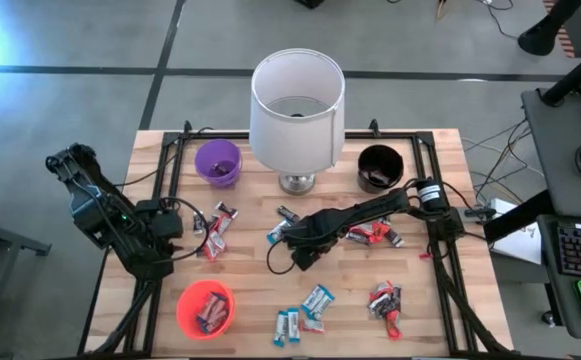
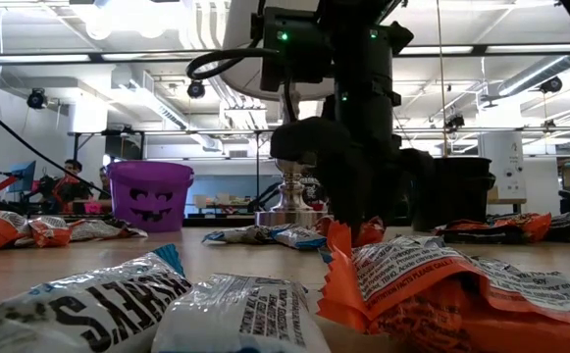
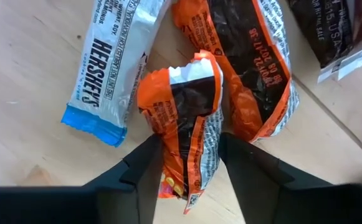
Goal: Organize candy in baskets
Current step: Put the orange chocolate bar into the black bucket
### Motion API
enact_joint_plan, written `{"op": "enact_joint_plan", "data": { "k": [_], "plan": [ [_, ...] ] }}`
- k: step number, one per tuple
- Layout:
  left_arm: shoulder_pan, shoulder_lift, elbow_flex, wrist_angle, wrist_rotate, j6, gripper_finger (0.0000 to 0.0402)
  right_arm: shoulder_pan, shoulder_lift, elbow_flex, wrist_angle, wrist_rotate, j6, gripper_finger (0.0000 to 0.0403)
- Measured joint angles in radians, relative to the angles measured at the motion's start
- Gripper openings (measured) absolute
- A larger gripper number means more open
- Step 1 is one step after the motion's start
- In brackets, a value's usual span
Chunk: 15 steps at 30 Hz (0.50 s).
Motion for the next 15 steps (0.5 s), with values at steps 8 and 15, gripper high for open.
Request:
{"op": "enact_joint_plan", "data": {
  "k": [8,15],
  "plan": [
    [0.0,0.0,0.0,0.0,0.0,0.0,0.0125,0.0,-0.005,-0.003,-0.001,-0.003,-0.016,0.002],
    [0.0,0.0,0.0,0.0,0.0,0.0,0.0125,0.006,-0.077,-0.008,-0.028,-0.042,-0.029,0.0013]
  ]
}}
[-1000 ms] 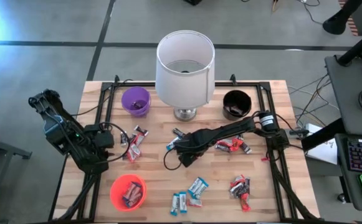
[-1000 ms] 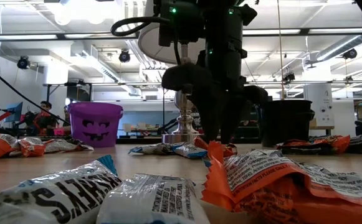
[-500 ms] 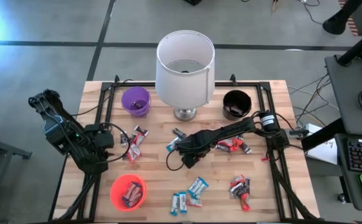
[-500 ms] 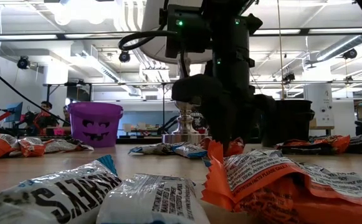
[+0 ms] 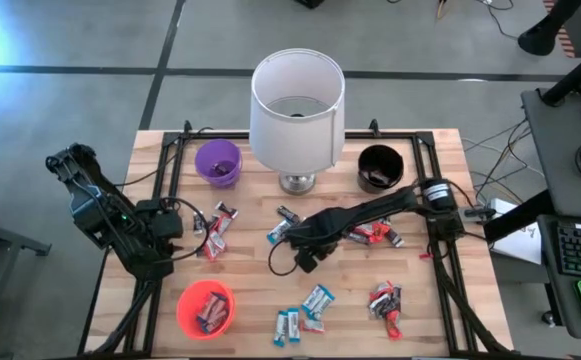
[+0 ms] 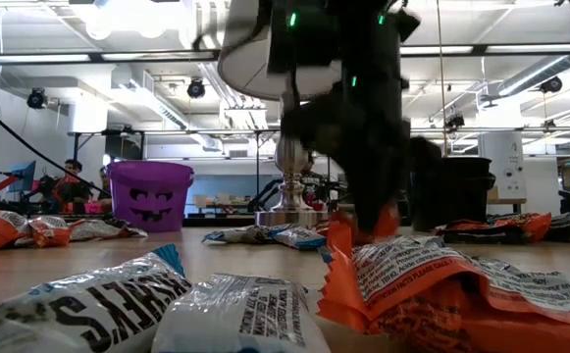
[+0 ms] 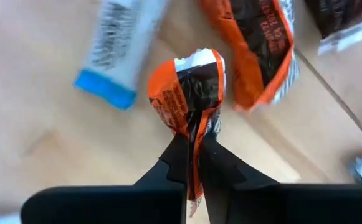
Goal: Organize candy in baskets
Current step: Put the orange chocolate bar into the black bucket
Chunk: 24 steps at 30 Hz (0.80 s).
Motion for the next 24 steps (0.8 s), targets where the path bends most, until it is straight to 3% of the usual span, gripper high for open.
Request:
{"op": "enact_joint_plan", "data": {
  "k": [7,12,18,24],
  "plan": [
    [0.0,0.0,0.0,0.0,0.0,0.0,0.0125,0.012,-0.151,0.002,-0.048,0.013,-0.001,0.0012],
    [0.0,0.0,0.0,0.0,0.0,0.0,0.0125,0.001,-0.239,0.004,-0.17,0.101,0.011,0.0012],
    [0.0,-0.001,0.0,0.0,0.0,0.025,0.0125,-0.063,-0.32,0.004,-0.366,0.199,0.03,0.0012],
    [0.0,-0.003,0.0,0.0,0.0,0.026,0.0125,-0.165,-0.393,0.003,-0.43,0.228,-0.01,0.0012]
  ]
}}
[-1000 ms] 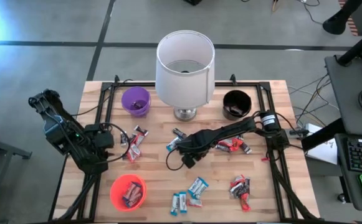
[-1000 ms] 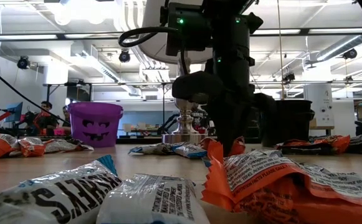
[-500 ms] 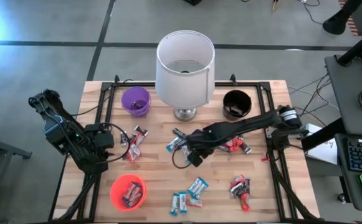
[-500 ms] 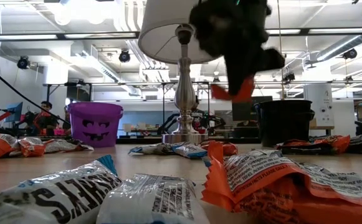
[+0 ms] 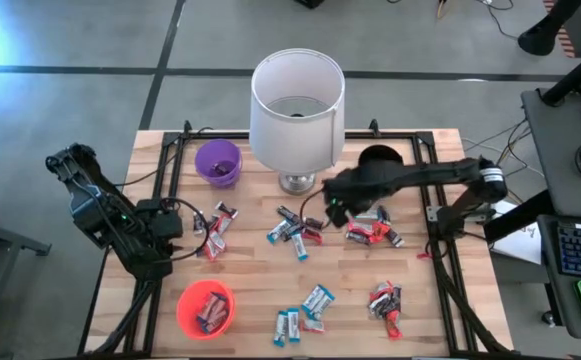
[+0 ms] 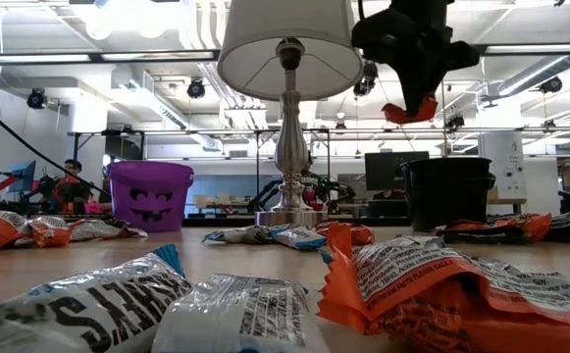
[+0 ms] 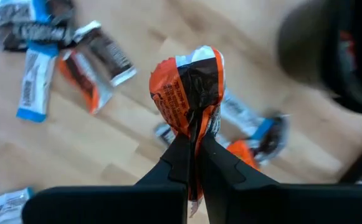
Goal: Organize candy in baskets
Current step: Put the orange chocolate bar into the black bucket
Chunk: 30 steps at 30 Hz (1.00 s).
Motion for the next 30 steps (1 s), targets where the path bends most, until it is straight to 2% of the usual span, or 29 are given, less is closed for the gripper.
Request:
{"op": "enact_joint_plan", "data": {
  "k": [14,23,30],
  "plan": [
    [0.0,0.0,0.0,0.0,0.0,0.0,0.0125,-0.309,-0.146,-0.001,-0.104,0.024,-0.149,0.0012],
    [0.0,0.0,0.0,0.001,-0.023,-0.02,0.0125,-0.505,-0.169,-0.001,-0.117,-0.018,-0.305,0.0012],
    [0.0,0.0,0.0,0.001,-0.024,-0.069,0.0125,-0.549,-0.169,-0.001,-0.144,-0.062,-0.357,0.0012]
  ]
}}
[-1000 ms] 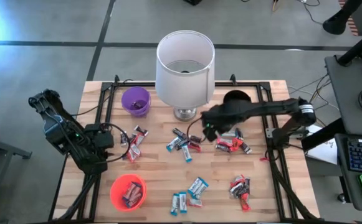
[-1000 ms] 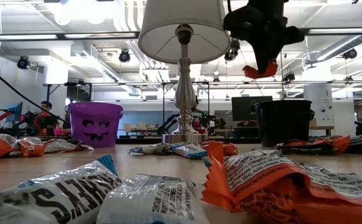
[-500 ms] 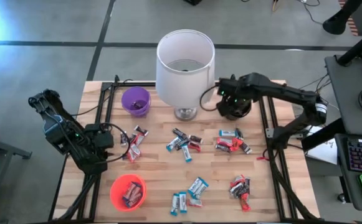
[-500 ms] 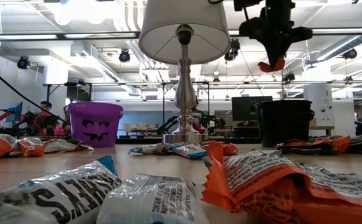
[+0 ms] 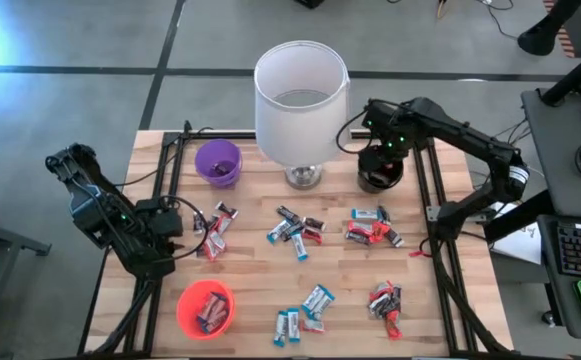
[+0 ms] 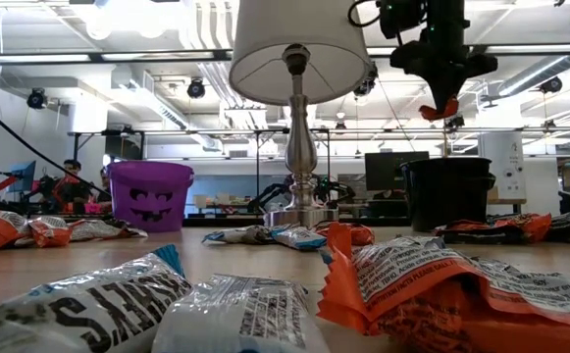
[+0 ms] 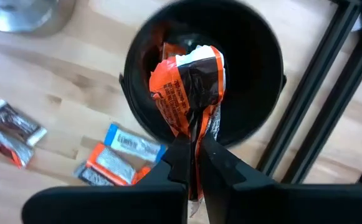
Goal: Organize candy in baskets
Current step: Put the orange chocolate bar into the black bucket
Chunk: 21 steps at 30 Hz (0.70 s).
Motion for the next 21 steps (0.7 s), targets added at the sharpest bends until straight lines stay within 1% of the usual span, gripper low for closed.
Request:
{"op": "enact_joint_plan", "data": {
  "k": [8,14,21],
  "plan": [
    [0.0,0.0,0.0,0.0,-0.001,-0.003,0.0125,-0.001,0.0,0.0,-0.065,0.008,-0.022,0.0013],
    [0.0,0.0,0.0,0.0,-0.001,-0.004,0.0125,-0.002,-0.01,0.0,-0.072,0.009,-0.059,0.0013],
    [0.0,0.0,0.0,0.0,-0.002,-0.022,0.0125,-0.05,-0.051,0.0,-0.072,0.038,-0.087,0.0013]
  ]
}}
